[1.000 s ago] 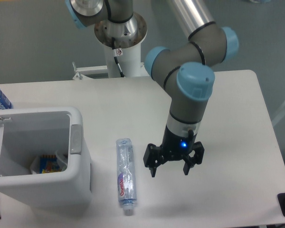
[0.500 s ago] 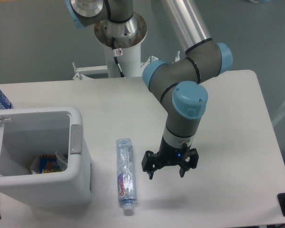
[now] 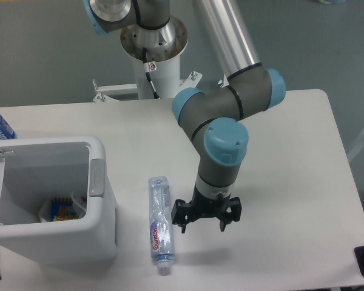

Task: Place the trash in the trash can
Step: 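Lower the gripper around the bottle's middle and close on it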

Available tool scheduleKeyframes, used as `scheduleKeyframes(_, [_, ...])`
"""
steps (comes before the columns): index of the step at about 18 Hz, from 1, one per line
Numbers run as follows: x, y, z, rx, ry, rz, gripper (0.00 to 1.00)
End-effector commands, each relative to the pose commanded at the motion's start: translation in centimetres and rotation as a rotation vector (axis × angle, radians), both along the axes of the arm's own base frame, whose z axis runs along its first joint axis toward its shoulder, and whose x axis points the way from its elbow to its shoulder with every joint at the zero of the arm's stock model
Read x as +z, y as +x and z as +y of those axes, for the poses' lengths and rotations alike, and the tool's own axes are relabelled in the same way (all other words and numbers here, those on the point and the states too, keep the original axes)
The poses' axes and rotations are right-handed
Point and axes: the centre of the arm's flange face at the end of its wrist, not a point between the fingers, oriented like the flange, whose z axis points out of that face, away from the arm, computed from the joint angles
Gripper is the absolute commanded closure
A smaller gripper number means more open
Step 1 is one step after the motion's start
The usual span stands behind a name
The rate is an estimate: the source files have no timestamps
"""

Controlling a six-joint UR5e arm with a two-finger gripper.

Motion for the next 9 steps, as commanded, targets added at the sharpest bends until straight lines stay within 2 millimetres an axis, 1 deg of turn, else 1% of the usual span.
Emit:
scheduleKeyframes(1, [-0.2,0.7,0.5,-0.011,-0.005,0.001,0.00])
scheduleKeyframes(3, [-0.7,1.0,0.7,-0.013,-0.013,-0.003,0.00])
scheduleKeyframes(7, [-1.3,2.3,1.3,-0.030,-0.046,0.008,0.00])
scheduleKeyframes(8, [-1.8,3.3,1.9,-0.045,-0.063,0.015,0.00])
scheduleKeyframes(9, [-1.8,3.9,2.2,-0.055,-0.073,0.024,0.00])
